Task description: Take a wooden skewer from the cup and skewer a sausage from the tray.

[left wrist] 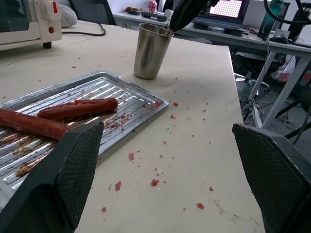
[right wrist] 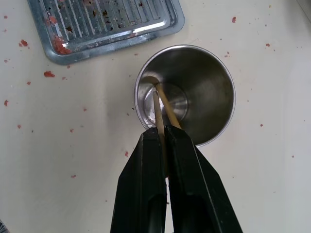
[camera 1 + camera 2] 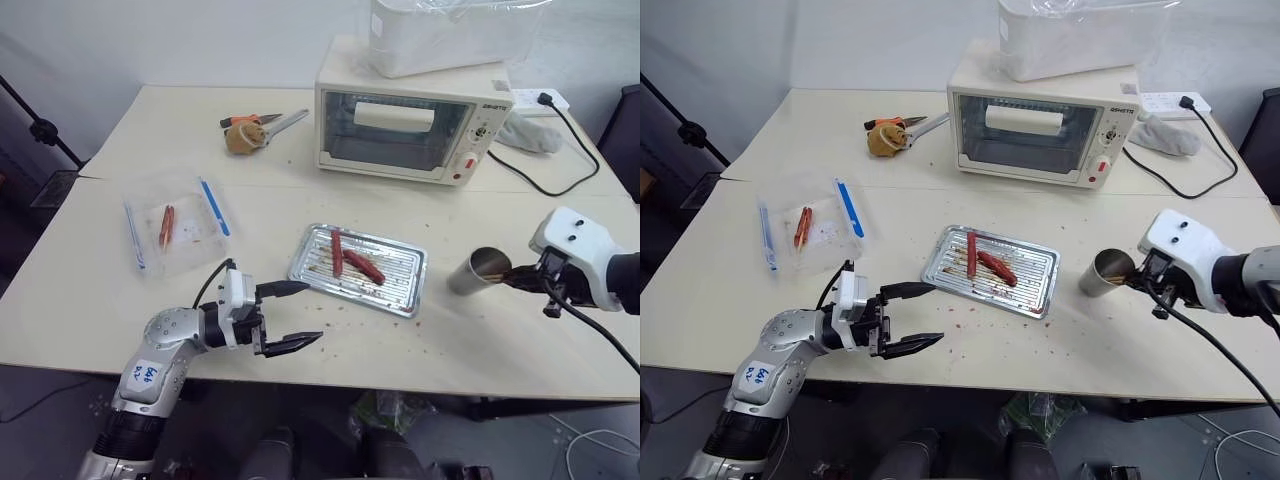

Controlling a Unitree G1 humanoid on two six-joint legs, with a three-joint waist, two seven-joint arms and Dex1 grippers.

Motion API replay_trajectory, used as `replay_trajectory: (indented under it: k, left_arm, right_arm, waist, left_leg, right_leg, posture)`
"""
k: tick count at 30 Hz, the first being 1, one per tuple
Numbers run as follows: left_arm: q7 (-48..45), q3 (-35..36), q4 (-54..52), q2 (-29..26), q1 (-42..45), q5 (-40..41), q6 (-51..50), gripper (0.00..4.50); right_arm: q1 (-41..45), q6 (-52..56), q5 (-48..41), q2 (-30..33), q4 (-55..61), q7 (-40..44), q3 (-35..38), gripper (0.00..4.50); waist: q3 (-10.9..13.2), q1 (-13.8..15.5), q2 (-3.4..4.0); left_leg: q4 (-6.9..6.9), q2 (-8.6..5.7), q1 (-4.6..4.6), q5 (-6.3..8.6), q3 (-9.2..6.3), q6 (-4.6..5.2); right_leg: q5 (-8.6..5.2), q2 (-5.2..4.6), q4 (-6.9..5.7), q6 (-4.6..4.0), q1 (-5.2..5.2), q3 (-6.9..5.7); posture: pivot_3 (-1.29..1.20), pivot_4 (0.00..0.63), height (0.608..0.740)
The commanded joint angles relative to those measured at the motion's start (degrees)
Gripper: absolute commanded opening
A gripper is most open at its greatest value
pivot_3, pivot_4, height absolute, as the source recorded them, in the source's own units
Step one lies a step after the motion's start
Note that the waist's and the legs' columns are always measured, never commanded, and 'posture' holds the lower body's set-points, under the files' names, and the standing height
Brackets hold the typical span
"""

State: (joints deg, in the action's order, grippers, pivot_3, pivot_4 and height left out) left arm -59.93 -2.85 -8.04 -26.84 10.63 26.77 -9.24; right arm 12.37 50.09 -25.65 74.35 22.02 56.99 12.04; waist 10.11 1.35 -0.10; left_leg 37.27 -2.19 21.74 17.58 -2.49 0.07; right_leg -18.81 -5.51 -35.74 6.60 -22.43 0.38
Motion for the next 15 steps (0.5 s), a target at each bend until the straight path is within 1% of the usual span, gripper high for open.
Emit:
replay_trajectory:
  k: [1,6,9,11,13,15]
  left_arm:
    - [0.1,0.5,-0.9,0.1,-0.1,0.1,1.3,4.5]
    - [0.0,0.4,0.2,0.5,0.6,-0.1,1.9,4.5]
    - [-0.3,0.2,1.2,0.8,1.1,-0.2,2.4,4.5]
    - [-0.6,0.1,2.0,1.0,1.6,-0.3,2.8,4.5]
    - [-0.9,0.0,2.7,1.1,1.9,-0.4,3.2,4.5]
    - [-1.2,0.4,2.5,0.8,2.1,0.0,3.0,4.5]
  right_arm:
    - [2.4,-0.3,-0.7,1.4,-0.5,1.4,1.6,0.03]
    - [4.5,-0.6,-4.0,5.5,-2.3,9.5,5.2,0.03]
    - [4.9,-3.5,-5.0,7.5,-3.8,14.8,7.0,0.03]
    - [6.2,-5.1,-5.5,9.9,-6.2,18.8,8.5,0.03]
    - [8.9,-3.2,-7.3,12.3,-8.4,20.4,9.9,0.03]
    - [9.8,-2.5,-8.4,14.2,-10.2,23.6,11.7,0.03]
  waist:
    - [0.0,0.0,0.0]
    - [0.0,0.0,0.01]
    - [0.0,0.0,0.01]
    - [0.0,0.0,0.01]
    - [0.0,0.0,0.04]
    - [0.0,0.0,0.06]
  left_leg:
    - [0.0,0.0,0.0,0.0,0.0,0.0]
    - [-0.03,0.0,0.0,0.0,0.02,0.0]
    - [-0.02,0.0,0.01,0.0,0.02,0.01]
    - [0.0,0.0,0.01,0.01,0.03,0.01]
    - [0.0,0.0,0.01,0.01,0.05,0.02]
    - [-0.01,0.0,0.01,0.01,0.07,0.02]
  right_leg:
    - [0.0,0.0,0.0,0.0,0.0,0.0]
    - [0.0,0.01,0.0,0.0,-0.02,0.0]
    - [0.0,0.0,0.01,0.0,-0.02,0.0]
    - [0.0,0.0,0.0,0.0,-0.02,0.0]
    - [0.0,0.0,0.0,0.0,-0.02,0.01]
    - [0.0,-0.01,0.0,0.0,-0.04,0.02]
  posture:
    - [0.0,0.15,0.74]
    - [0.0,0.15,0.74]
    - [0.0,0.15,0.74]
    - [0.0,0.15,0.74]
    - [0.0,0.15,0.74]
    - [0.0,0.15,0.74]
